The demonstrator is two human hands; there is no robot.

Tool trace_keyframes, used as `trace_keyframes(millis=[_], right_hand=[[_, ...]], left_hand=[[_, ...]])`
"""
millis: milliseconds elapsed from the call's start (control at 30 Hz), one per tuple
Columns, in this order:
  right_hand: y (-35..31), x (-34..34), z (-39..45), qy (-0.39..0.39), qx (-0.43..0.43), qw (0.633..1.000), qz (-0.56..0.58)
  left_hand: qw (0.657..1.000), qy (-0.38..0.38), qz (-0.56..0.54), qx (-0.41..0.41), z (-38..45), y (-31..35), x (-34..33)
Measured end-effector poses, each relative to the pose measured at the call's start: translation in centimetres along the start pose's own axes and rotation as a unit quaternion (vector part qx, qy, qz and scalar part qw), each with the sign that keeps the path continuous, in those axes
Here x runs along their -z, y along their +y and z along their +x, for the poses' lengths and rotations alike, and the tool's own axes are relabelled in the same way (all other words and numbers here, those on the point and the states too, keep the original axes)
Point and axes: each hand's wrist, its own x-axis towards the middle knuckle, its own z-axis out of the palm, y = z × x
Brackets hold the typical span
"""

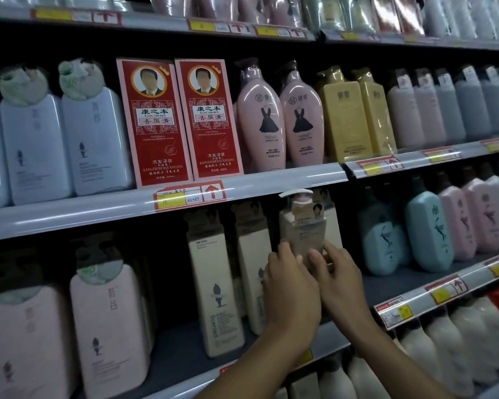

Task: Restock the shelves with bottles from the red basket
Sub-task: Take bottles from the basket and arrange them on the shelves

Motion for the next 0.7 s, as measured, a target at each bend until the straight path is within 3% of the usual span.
trace_keyframes(millis=[167, 367, 700], right_hand=[[-1.0, -0.8, -0.6, -0.009, 0.014, 1.000, -0.024], [-1.6, -1.1, 0.7, -0.032, -0.016, 0.996, -0.078], [-2.3, -0.6, 0.9, 0.001, -0.010, 0.999, -0.048]], left_hand=[[0.999, 0.019, -0.004, 0.035, 0.1, -0.4, 0.9], [0.998, -0.018, 0.033, 0.041, 1.2, 1.2, 2.2], [0.997, -0.055, 0.028, 0.045, 1.0, 2.0, 1.3]])
